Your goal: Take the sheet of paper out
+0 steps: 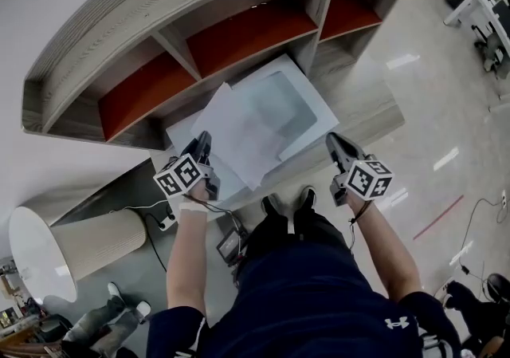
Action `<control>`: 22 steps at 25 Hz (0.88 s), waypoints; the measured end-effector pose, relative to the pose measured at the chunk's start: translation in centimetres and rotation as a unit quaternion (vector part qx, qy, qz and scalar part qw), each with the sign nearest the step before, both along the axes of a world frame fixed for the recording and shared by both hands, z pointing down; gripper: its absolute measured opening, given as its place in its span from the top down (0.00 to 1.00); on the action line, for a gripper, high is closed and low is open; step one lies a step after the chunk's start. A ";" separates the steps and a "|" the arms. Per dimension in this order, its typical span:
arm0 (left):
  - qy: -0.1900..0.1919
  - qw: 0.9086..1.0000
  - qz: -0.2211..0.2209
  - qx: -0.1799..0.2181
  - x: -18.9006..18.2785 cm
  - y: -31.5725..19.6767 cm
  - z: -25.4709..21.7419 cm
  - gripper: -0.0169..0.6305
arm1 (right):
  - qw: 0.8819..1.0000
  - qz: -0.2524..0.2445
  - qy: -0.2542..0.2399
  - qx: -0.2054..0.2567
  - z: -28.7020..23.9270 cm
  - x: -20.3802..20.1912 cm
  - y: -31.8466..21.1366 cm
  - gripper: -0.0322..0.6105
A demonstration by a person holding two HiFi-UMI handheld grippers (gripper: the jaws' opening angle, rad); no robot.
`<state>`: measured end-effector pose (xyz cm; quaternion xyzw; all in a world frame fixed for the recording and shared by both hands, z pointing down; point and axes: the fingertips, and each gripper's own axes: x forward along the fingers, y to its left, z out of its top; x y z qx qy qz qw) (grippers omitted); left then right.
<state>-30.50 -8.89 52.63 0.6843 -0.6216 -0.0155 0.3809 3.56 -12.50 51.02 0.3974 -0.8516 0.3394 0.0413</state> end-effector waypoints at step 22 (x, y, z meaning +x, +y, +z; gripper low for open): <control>-0.179 0.973 0.091 0.111 6.7 4.4 -13.1 0.95 | 0.997 -0.024 -0.019 0.067 -9.2 -1.3 2.7 0.93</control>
